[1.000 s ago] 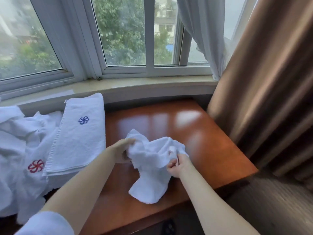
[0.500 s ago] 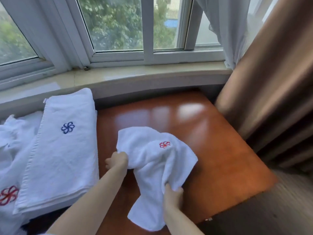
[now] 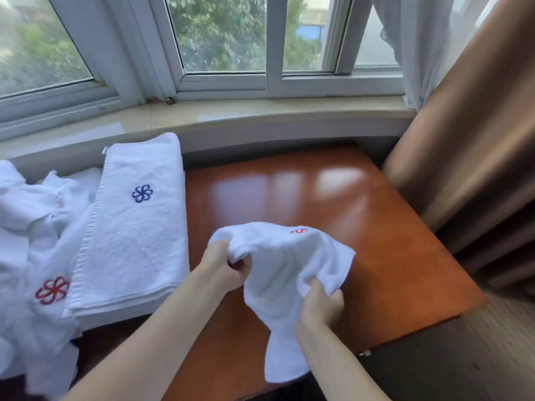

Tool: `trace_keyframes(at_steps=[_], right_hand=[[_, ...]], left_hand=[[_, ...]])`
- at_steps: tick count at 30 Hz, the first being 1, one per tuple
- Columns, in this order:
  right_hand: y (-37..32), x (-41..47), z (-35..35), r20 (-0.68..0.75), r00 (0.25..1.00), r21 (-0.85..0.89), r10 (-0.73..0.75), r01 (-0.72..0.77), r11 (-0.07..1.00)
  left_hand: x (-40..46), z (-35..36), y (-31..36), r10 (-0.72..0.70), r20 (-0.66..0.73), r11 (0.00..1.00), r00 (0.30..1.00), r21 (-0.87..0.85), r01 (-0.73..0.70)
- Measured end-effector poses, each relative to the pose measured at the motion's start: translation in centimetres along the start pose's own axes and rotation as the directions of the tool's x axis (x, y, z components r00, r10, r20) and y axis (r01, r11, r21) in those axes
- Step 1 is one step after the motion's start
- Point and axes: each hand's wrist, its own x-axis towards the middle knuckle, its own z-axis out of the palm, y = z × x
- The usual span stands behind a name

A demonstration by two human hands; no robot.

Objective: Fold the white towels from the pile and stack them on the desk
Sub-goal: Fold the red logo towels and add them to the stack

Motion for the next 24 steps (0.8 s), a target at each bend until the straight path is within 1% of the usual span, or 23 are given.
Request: trace_keyframes(at_steps=[2,3,4,5,6,7,8,9,11,13,15,17,18,19,20,21,22,23,24], right_hand=[[-3.7,0.3,1.2,0.037,0.981,0.053,-0.190,0.188,0.981],[-5.8,0.8,2.1,0.042,0.959,0.077,-0.280,0.276,0.958],[-7.9,1.5,3.1,0.051,0.935,0.093,-0.351,0.345,0.934],[-10.0,2.4,4.1,0.082,0.908,0.086,-0.412,0.405,0.910],[-11.9,3.4,5.0,0.141,0.877,0.039,-0.460,0.459,0.888],[-13.4,4.5,5.8,0.209,0.851,-0.032,-0.483,0.499,0.866],[-14.4,5.7,6.5,0.263,0.838,-0.101,-0.479,0.517,0.850],[-14.9,6.8,6.9,0.293,0.839,-0.146,-0.458,0.513,0.846],[-14.3,8.8,7.2,0.308,0.855,-0.182,-0.416,0.483,0.857],[-12.0,10.3,6.7,0.297,0.875,-0.226,-0.382,0.453,0.862],[-9.1,11.7,5.7,0.296,0.906,-0.278,-0.302,0.384,0.880],[-6.8,12.7,4.3,0.247,0.951,-0.316,-0.185,0.259,0.912],[-6.1,13.3,3.6,0.213,0.972,-0.344,-0.099,0.170,0.924],[-5.7,13.9,3.1,0.196,0.981,-0.374,-0.006,0.080,0.924],[-5.8,14.1,2.7,0.209,0.975,-0.380,0.077,0.008,0.925],[-6.3,14.3,2.5,0.231,0.966,-0.334,0.115,-0.032,0.942],[-7.1,14.1,2.5,0.261,0.961,-0.209,0.096,-0.041,0.977],[-8.2,13.7,2.6,0.268,0.963,-0.037,0.030,-0.021,0.999],[-9.3,13.3,2.8,0.226,0.973,0.101,-0.055,0.033,0.994]], left_hand=[[-2.2,1.6,1.5,0.085,0.127,0.996,0.988,-0.004,-0.086],[-3.4,2.5,2.3,0.168,0.163,0.985,0.972,0.022,-0.174],[-4.1,3.5,3.1,0.280,0.179,0.956,0.943,0.034,-0.291],[-4.5,4.3,4.0,0.401,0.201,0.910,0.894,0.026,-0.414],[-4.5,4.9,4.8,0.508,0.224,0.847,0.832,0.046,-0.530],[-4.2,5.3,5.7,0.581,0.229,0.783,0.781,0.104,-0.613],[-3.4,5.4,6.4,0.627,0.196,0.734,0.754,0.175,-0.656],[-2.4,5.1,6.9,0.644,0.135,0.718,0.753,0.234,-0.656],[-0.3,4.1,6.7,0.624,0.033,0.745,0.780,0.274,-0.608],[1.9,2.6,5.1,0.597,-0.019,0.766,0.802,0.309,-0.563],[3.9,1.5,3.0,0.559,-0.074,0.773,0.826,0.408,-0.486],[5.3,0.0,1.1,0.521,-0.150,0.775,0.840,0.496,-0.392],[6.0,-0.8,0.4,0.493,-0.160,0.777,0.855,0.523,-0.351],[6.5,-1.5,-0.2,0.443,-0.140,0.785,0.885,0.538,-0.307],[6.6,-1.8,-0.7,0.380,-0.104,0.802,0.919,0.532,-0.272],[6.2,-2.0,-1.0,0.326,-0.063,0.829,0.943,0.498,-0.253],[5.6,-2.1,-1.0,0.317,-0.028,0.852,0.948,0.447,-0.272],[5.2,-2.1,-0.8,0.362,0.014,0.853,0.932,0.398,-0.337],[4.8,-2.2,-0.3,0.451,0.050,0.826,0.891,0.355,-0.438]])
